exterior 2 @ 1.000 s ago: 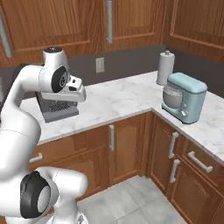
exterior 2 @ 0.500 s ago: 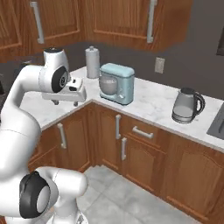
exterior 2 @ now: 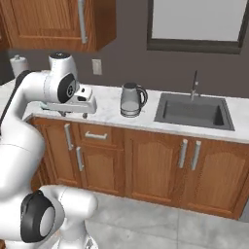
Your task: Navigate to the microwave.
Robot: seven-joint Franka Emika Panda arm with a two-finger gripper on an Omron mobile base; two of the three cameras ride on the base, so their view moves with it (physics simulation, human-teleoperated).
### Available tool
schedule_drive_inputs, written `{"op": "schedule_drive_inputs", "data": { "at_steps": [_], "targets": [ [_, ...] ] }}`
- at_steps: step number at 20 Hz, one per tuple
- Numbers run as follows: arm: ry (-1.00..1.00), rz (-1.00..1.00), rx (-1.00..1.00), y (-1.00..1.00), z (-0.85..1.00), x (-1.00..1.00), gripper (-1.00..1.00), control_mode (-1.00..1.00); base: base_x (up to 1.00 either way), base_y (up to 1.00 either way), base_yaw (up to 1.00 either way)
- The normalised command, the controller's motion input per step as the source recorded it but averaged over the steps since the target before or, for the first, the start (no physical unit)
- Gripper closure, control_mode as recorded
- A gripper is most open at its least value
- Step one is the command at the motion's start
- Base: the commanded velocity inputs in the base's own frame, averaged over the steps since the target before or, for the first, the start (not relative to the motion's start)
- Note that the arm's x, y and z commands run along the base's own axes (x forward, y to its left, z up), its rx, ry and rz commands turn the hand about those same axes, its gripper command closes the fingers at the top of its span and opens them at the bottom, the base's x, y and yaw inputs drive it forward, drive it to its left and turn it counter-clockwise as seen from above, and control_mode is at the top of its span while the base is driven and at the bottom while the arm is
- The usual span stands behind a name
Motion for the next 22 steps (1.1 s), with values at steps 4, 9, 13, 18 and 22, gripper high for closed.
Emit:
{"op": "schedule_drive_inputs", "data": {
  "at_steps": [4,9,13,18,22],
  "targets": [
    [0.0,0.0,0.0,0.0,0.0,0.0,-1.0,1.0,-0.16,-0.4,-0.51],
    [0.0,0.0,0.0,0.0,0.0,0.0,-1.0,1.0,-0.18,-0.41,-0.34],
    [0.0,0.0,0.0,0.0,0.0,0.0,-1.0,1.0,-0.08,-0.19,-0.2],
    [0.0,0.0,0.0,0.0,0.0,0.0,-1.0,1.0,0.15,-0.15,0.0],
    [0.0,0.0,0.0,0.0,0.0,0.0,-1.0,1.0,0.32,-0.93,0.0]
  ]
}}
